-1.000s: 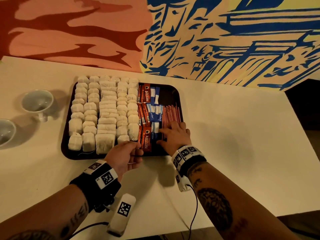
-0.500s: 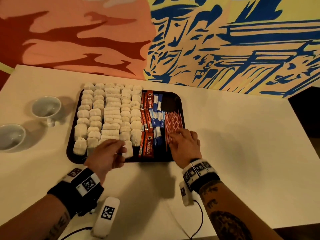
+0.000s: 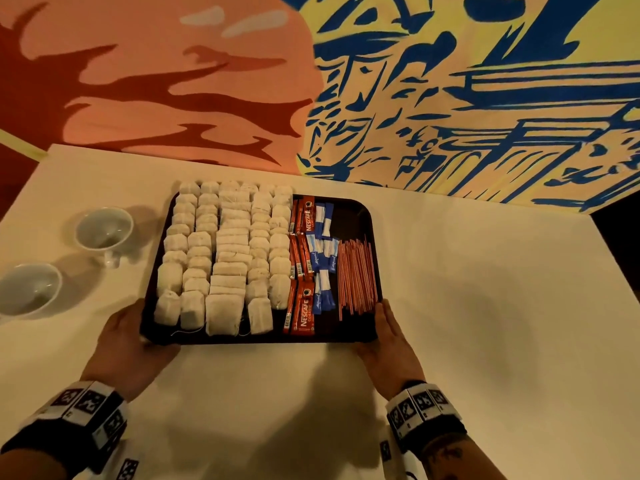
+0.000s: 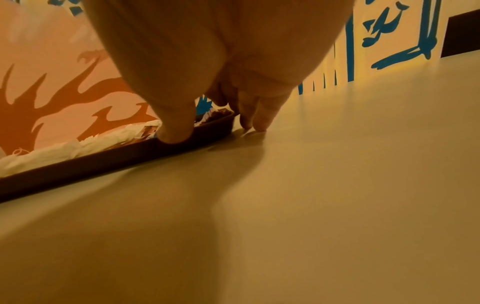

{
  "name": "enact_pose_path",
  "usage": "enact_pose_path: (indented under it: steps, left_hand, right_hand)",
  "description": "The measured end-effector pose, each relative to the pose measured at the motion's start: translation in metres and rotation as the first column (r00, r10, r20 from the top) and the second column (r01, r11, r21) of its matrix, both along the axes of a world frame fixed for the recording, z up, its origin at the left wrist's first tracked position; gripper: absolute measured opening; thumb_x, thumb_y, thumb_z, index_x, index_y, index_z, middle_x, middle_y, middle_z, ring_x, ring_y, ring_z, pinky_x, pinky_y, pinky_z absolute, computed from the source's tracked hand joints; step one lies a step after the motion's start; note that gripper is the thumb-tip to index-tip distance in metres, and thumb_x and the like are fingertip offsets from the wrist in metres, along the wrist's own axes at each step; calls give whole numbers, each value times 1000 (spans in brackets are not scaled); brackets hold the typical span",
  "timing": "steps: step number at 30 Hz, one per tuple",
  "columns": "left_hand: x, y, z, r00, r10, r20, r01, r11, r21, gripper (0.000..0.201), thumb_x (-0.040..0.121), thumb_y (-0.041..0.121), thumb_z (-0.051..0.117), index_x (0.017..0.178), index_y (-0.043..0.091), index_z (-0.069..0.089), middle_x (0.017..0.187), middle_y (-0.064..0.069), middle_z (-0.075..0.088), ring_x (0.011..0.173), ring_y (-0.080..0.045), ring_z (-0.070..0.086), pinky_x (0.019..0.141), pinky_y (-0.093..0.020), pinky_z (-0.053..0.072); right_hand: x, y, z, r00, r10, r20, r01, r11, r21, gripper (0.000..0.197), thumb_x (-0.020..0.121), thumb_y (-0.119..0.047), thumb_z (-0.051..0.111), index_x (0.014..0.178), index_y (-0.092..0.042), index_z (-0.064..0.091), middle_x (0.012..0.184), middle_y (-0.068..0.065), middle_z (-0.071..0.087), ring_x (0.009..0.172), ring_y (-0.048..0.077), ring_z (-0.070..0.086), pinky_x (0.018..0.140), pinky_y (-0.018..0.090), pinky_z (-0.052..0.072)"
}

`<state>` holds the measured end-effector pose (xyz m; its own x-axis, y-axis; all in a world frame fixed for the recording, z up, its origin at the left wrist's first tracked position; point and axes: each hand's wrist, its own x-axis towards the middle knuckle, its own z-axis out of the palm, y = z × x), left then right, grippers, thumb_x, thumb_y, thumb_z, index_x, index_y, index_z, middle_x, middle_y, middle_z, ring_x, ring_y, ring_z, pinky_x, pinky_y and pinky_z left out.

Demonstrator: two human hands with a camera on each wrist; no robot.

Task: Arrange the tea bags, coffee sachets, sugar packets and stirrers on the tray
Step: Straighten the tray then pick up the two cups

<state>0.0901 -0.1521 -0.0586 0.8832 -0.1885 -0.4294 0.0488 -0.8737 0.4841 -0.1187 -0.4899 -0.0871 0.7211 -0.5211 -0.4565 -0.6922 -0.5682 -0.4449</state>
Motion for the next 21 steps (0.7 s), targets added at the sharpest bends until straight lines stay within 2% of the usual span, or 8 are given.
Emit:
enact_pose_path:
  steps: [1,3,5,8,10,13,15,21]
  left_hand:
    - [1,2,-4,1000,-18,2,18,1000,0,77,59,37,81,129,27,50,121,-10,59,110,-34,58,95,-51,51]
    - [3,1,-8,999,-34,4,34,999,41,84,68,28,85,141,19,43,129,-16,53,115,-36,55,100,-49,48]
    - [5,-5,-3,1000,-21,11,21,999,39,86,71,19,85,145,13,40,131,-19,51,115,-38,55,100,-48,46]
    - [12,-12,-4,1000,-14,-5,15,999,32,87,73,16,85,146,9,39,134,-21,50,115,-39,55,101,-46,44]
    - [19,-16,-6,1000,-29,-11,30,999,37,86,74,18,84,146,11,39,135,-20,48,115,-37,55,102,-45,44]
    - [29,-25,-9,999,-49,4,49,998,30,75,73,20,83,137,16,45,131,-18,51,115,-35,53,100,-43,43]
    - [35,-32,-10,999,-48,9,48,998,34,72,74,21,82,135,14,45,130,-18,52,121,-35,48,102,-43,40]
    - [46,-44,-17,1000,-27,13,26,998,55,79,75,21,81,141,14,39,136,-17,47,126,-35,45,107,-43,37]
  right_hand:
    - [1,-1,0,1000,-8,3,8,1000,-2,87,98,-41,56,158,-27,-6,166,-12,-10,152,11,13,118,24,18]
    - [2,-3,0,1000,-22,13,22,1000,-5,85,98,-39,57,159,-25,0,166,-12,-6,152,12,16,118,24,20]
    - [4,-5,0,999,-28,19,28,1000,-11,84,98,-38,58,159,-25,2,166,-12,-3,151,12,18,118,25,21]
    - [10,-11,2,999,-30,11,31,999,-24,84,98,-38,58,159,-24,3,167,-11,0,151,13,20,119,26,22]
    - [17,-17,3,999,-33,1,33,999,-28,84,98,-38,59,159,-23,4,167,-10,1,151,14,20,118,26,21]
    - [29,-27,4,999,-35,4,35,999,-41,84,97,-37,60,160,-23,6,167,-10,3,151,15,22,119,27,21]
    - [37,-34,4,999,-40,7,40,998,-46,84,97,-37,61,160,-23,7,167,-9,4,151,15,22,119,27,20]
    - [53,-48,6,999,-44,-13,43,997,-61,85,96,-36,62,160,-22,7,167,-8,6,151,16,20,120,29,18]
